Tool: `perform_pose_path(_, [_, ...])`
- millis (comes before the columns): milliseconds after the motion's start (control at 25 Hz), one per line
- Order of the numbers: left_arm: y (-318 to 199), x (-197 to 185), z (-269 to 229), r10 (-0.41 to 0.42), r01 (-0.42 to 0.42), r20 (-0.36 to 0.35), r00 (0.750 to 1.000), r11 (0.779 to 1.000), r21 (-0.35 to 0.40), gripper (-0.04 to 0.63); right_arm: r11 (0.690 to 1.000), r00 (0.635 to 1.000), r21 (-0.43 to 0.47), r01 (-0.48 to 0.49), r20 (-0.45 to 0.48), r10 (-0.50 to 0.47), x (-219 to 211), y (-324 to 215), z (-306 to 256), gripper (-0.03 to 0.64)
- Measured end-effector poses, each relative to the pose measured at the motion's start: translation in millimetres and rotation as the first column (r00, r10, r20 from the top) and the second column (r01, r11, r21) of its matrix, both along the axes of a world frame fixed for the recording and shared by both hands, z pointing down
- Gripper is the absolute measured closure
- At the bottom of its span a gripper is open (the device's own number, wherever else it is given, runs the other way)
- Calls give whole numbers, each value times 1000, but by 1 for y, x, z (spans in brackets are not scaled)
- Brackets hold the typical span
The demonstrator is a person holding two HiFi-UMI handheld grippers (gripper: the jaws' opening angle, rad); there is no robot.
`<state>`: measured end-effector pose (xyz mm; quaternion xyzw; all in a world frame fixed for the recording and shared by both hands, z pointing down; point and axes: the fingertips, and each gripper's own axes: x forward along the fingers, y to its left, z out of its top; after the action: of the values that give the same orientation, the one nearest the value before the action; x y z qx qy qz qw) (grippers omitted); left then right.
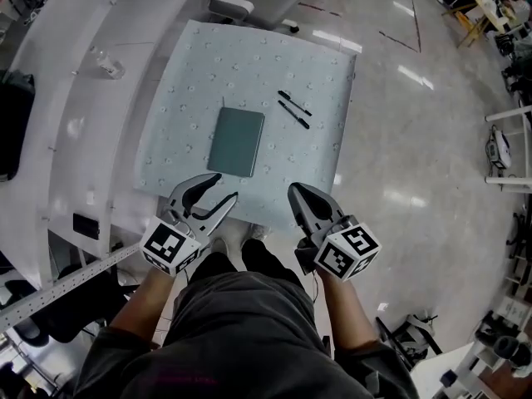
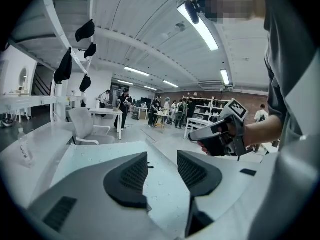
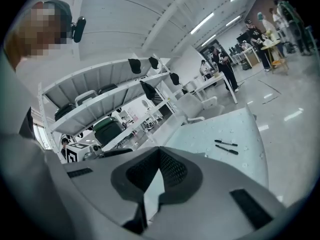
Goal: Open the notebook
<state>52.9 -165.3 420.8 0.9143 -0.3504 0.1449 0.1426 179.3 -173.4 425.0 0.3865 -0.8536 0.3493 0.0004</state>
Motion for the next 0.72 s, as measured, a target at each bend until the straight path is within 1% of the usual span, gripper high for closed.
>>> perform_pose_path(280, [-9, 11, 30, 32, -31, 66, 997, 999, -25, 411, 999, 1000, -43, 0, 1, 0, 9, -11, 22, 617])
perform_pose_path(440, [-13, 15, 52, 59, -57, 92, 994, 998, -26, 411, 998, 1000, -69, -10, -4, 9, 13, -15, 37, 617])
perform_pose_path(720, [-17, 20, 98, 114, -104, 149, 982, 992, -76, 411, 993, 999, -109, -40, -27, 37, 14, -17, 60, 617])
